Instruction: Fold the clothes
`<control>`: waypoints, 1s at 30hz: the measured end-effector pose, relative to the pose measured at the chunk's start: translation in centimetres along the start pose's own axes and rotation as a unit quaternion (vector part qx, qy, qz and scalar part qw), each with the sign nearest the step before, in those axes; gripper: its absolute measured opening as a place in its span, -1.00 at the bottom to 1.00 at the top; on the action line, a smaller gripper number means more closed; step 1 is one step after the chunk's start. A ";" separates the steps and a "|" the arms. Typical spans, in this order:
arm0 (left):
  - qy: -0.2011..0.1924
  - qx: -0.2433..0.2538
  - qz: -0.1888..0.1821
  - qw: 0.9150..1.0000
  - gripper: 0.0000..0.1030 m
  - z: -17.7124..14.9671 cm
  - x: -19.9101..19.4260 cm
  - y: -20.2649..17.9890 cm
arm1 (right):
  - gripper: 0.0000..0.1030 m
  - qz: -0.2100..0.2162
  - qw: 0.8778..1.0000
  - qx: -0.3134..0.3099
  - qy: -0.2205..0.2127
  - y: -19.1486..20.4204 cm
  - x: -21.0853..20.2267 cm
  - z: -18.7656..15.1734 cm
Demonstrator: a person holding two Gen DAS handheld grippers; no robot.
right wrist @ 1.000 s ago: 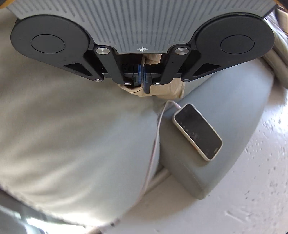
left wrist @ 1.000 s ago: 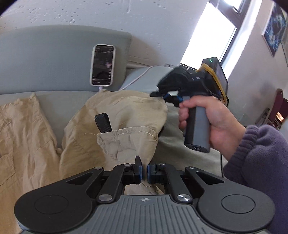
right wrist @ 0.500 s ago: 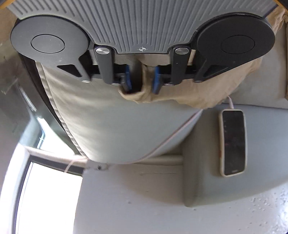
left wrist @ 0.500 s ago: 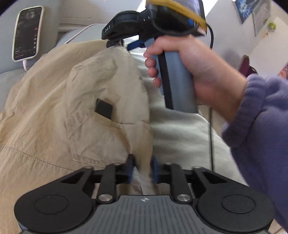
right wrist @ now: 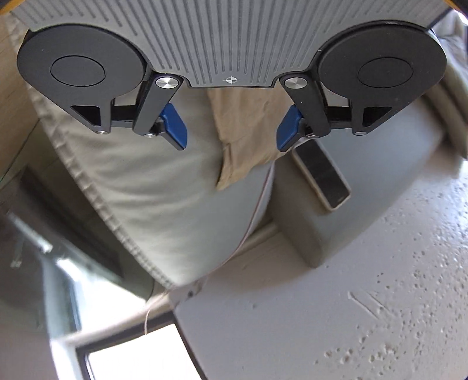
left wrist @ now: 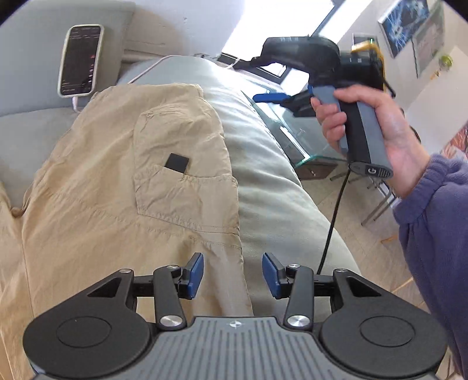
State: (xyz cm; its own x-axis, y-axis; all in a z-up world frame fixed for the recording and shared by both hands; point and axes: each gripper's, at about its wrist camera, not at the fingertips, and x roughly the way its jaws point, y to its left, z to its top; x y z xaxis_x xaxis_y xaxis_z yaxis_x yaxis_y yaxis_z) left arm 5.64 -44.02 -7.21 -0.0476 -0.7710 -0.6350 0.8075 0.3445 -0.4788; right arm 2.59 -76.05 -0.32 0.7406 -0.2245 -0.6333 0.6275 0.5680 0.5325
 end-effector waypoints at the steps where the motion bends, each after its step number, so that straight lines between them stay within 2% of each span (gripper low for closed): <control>1: -0.007 -0.010 0.003 1.000 -0.12 0.2 -0.2 0.3 | -0.03 -0.003 1.000 0.005 0.003 -0.4 0.6 0.1; 4: -0.008 -0.044 0.009 0.999 0.00 0.6 0.2 1.6 | -0.05 -0.015 1.000 0.014 0.002 -1.3 2.7 0.5; 8: 0.012 -0.088 0.010 0.996 -0.03 0.5 2.2 3.5 | -0.05 -0.016 0.999 0.038 0.015 -2.3 7.0 0.8; 9: 0.020 -0.090 0.006 0.996 -0.05 0.2 3.2 3.7 | -0.14 -0.028 0.999 0.030 0.013 -2.1 8.2 0.8; 11: 0.037 -0.093 -0.009 0.995 -0.33 -0.5 5.1 4.1 | -0.32 -0.042 0.999 0.009 0.002 -1.2 9.8 0.9; 12: 0.048 -0.096 -0.023 0.994 -0.37 -0.8 5.9 4.2 | -0.39 -0.047 0.999 -0.001 -0.004 -0.8 10.4 0.9; 13: 0.052 -0.096 -0.034 0.993 -0.38 -1.1 6.5 4.2 | -0.39 -0.049 0.998 -0.026 -0.016 -0.1 10.6 0.6; 14: 0.053 -0.094 -0.037 0.993 -0.38 -1.2 6.6 4.2 | -0.56 -0.050 0.997 -0.057 -0.031 0.8 10.6 0.3; 15: 0.054 -0.092 -0.039 0.994 -0.38 -1.1 6.6 4.2 | -0.98 -0.051 0.994 -0.088 -0.046 1.6 10.5 0.0; 17: 0.055 -0.087 -0.041 0.994 -0.38 -1.0 6.6 4.2 | -0.98 -0.052 0.985 -0.149 -0.075 3.3 10.4 -0.6; 18: 0.056 -0.085 -0.043 0.994 -0.38 -1.0 6.6 4.2 | -0.98 -0.061 0.974 -0.194 -0.100 4.2 10.1 -1.4; 19: 0.058 -0.085 -0.040 0.994 -0.38 -0.9 6.6 4.2 | -0.98 -0.087 0.964 -0.229 -0.106 4.9 10.3 -2.1; 20: 0.062 -0.086 -0.037 0.994 -0.38 -0.8 6.7 4.2 | -0.91 -0.118 0.953 -0.259 -0.104 5.5 10.7 -2.6; 22: 0.066 -0.087 -0.029 0.994 -0.38 -0.6 6.6 4.1 | -0.49 -0.183 0.944 -0.265 -0.076 5.6 11.3 -2.6; 23: 0.067 -0.086 -0.024 0.994 -0.38 -0.5 6.4 3.9 | -0.16 -0.216 0.938 -0.263 -0.061 5.6 11.6 -2.6; 24: 0.065 -0.084 -0.021 0.994 -0.37 -0.5 6.0 3.6 | -0.11 -0.215 0.944 -0.243 -0.065 5.3 10.6 -2.3; 27: 0.045 -0.067 -0.026 0.996 -0.37 -0.5 3.3 2.4 | 0.01 -0.177 0.967 -0.157 -0.093 4.1 5.6 -1.4; 30: 0.021 -0.032 -0.023 0.999 -0.28 -0.9 -0.3 0.7 | 0.02 -0.146 0.977 -0.101 -0.116 3.1 -0.8 -1.4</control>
State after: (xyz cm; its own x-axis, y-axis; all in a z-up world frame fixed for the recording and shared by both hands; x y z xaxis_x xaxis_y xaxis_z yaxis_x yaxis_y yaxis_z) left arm 5.64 -43.07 -7.92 -0.1096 -0.7642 -0.6356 0.7646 0.3437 -0.5452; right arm 3.54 -73.00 1.03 0.5865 -0.5604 -0.5848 0.7771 0.5927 0.2114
